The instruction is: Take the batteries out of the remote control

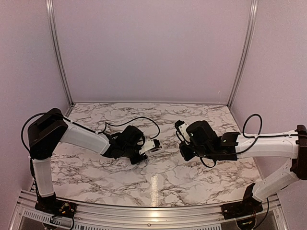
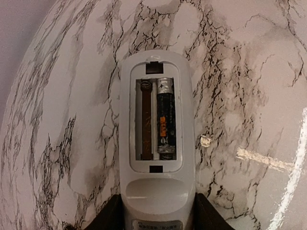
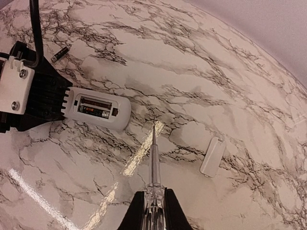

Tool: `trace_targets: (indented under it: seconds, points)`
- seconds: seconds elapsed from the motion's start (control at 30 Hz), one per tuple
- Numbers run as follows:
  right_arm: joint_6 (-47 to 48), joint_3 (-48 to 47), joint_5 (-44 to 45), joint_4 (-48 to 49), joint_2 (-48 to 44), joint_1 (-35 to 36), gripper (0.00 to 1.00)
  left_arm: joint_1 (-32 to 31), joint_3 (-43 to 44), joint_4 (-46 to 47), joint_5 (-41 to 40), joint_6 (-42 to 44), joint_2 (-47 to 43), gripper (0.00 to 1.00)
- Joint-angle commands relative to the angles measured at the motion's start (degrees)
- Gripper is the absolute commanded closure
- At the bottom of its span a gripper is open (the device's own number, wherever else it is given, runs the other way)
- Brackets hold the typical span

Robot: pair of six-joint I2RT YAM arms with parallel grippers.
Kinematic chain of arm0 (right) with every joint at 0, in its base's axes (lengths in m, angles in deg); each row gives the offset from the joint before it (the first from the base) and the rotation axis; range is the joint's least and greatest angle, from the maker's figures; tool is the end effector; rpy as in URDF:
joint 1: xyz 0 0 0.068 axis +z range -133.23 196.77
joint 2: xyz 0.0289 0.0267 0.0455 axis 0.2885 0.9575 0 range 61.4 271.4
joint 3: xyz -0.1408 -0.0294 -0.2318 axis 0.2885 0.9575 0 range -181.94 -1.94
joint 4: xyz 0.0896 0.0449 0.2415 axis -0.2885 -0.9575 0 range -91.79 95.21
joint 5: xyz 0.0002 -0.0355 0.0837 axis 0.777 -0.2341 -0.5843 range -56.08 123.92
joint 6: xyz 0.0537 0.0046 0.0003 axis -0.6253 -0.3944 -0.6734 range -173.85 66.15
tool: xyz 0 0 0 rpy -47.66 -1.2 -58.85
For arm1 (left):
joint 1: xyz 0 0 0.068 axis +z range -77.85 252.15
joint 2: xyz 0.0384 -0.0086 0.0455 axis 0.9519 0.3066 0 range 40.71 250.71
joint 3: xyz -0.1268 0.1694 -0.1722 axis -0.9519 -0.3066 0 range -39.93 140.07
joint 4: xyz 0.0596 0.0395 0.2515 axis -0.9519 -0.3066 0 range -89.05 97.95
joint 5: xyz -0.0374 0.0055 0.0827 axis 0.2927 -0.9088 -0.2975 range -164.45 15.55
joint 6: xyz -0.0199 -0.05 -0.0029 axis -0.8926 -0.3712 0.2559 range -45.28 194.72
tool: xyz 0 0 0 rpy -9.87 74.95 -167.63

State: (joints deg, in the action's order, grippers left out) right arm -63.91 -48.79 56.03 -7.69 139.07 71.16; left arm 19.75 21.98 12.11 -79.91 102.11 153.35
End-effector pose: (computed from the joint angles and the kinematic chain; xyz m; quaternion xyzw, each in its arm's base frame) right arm 0.1750 0.2215 0.2234 -0.2707 0.8642 0.0565 0.4203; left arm 0.2459 -0.3135 0.1261 0.5817 0.7233 -0.0368 0.3704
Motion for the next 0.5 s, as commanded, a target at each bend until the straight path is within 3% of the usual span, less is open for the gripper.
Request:
trace_targets:
  seconds: [0.0,0.13,0.47]
  points:
    - [-0.86,0.34,0.82,0.31,-1.51,-0.43,1.00,0.17,-0.64,3.13,-4.46,3.40,-0.05,0.90]
    - [-0.84,0.62,1.04,0.75,-1.51,-0.43,1.00,-0.20,-1.66,6.25,-6.44,4.85,-1.32,1.00]
    - [-0.67,1.78,1.28,1.91,-2.50,-1.02,1.00,-1.91,-9.15,13.66,-14.36,15.38,-7.27,1.00]
